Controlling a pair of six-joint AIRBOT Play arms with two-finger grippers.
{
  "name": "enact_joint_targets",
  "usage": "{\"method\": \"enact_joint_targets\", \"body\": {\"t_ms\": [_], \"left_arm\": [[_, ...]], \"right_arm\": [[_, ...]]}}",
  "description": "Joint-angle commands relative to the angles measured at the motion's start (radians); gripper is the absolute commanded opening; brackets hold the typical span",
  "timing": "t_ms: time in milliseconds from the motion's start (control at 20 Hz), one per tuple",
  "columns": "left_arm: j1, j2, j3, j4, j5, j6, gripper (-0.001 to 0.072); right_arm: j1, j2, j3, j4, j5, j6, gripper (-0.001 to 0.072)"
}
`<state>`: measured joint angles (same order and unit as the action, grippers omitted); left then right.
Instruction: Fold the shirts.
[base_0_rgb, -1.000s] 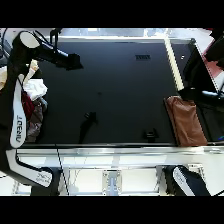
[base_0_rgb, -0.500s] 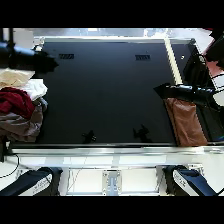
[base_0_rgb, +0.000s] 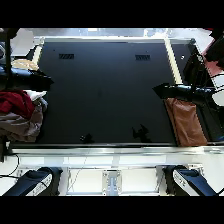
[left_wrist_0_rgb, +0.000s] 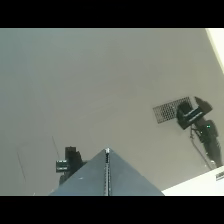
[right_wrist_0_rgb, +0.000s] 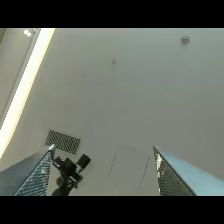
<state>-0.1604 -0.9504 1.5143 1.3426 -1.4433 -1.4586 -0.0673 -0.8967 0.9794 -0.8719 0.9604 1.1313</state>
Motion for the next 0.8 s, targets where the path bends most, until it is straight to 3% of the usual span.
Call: {"method": "enact_joint_targets", "body": {"t_ms": [0,750], "left_arm": [[0.0,0.002,-0.009,0.003,-0.005,-0.001,0.0014],[0.0,-0.049,-0.009,-0.019,-0.005,-0.001,0.0014]], "right_arm": [[0.001,0.0,0.001,0.0,-0.001,0.0,0.0695],[0.001,0.0,0.001,0.0,-0.001,0.0,0.0695]]}}
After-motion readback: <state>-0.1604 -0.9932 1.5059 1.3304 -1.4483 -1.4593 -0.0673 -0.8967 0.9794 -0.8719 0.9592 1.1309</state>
